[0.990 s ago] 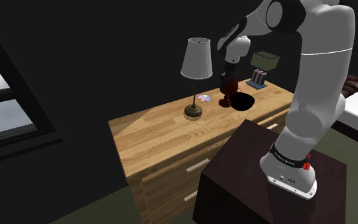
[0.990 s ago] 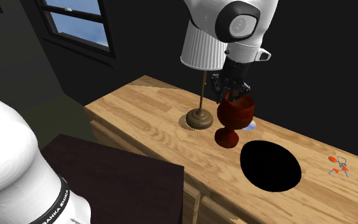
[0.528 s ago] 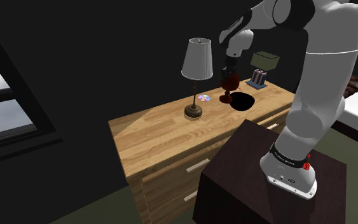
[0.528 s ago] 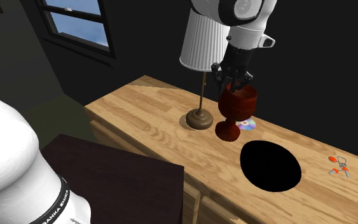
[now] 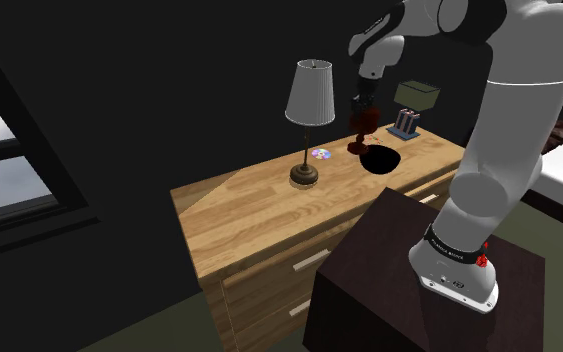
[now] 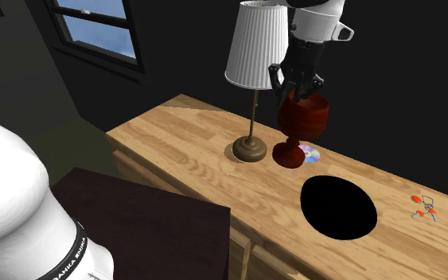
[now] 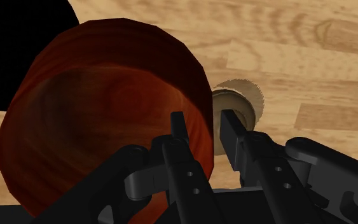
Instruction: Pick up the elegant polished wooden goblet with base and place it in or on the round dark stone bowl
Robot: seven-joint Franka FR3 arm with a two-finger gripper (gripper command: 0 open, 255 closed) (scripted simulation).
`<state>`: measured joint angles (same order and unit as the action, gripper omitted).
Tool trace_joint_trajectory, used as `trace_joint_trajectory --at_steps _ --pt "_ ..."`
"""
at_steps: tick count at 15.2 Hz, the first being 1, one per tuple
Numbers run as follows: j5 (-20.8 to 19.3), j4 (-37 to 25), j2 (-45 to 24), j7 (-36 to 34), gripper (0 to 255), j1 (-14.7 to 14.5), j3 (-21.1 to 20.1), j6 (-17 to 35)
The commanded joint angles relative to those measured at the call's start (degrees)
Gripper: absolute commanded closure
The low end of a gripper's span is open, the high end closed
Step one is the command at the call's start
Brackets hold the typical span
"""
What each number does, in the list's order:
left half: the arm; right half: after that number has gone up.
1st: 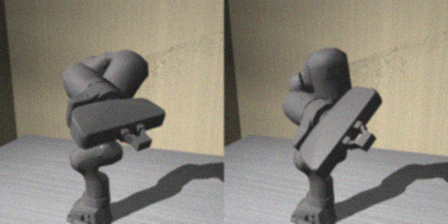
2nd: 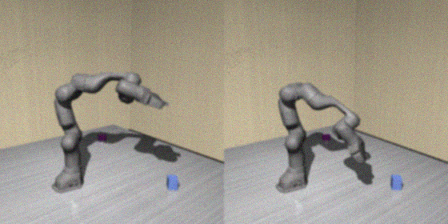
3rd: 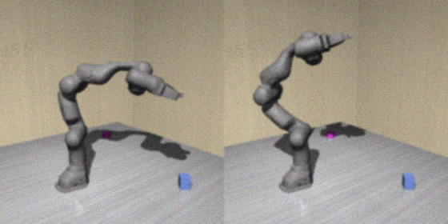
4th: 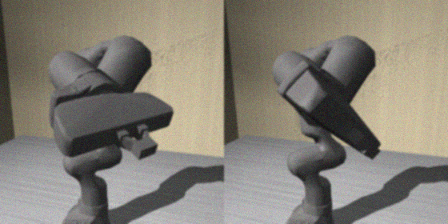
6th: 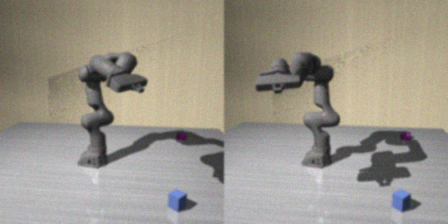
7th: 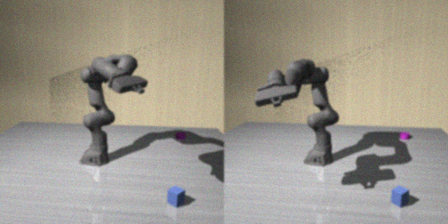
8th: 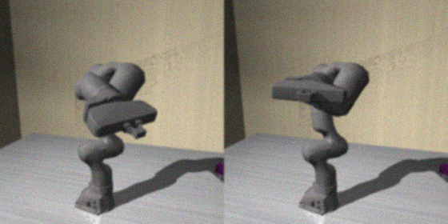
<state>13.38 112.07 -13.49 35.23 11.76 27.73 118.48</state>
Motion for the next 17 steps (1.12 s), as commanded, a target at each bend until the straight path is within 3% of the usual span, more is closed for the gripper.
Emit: trace_joint_trajectory --at_steps 1,13,17 --pt "-0.2 -1.7 0.0 1.5 255 1.2 0.8 -1.9" --pt "2.0 -20.5 -7.5 14.1 255 12.6 4.9 -15.9" --pt "2.6 -18.4 -8.2 14.6 255 12.6 4.7 -13.1"
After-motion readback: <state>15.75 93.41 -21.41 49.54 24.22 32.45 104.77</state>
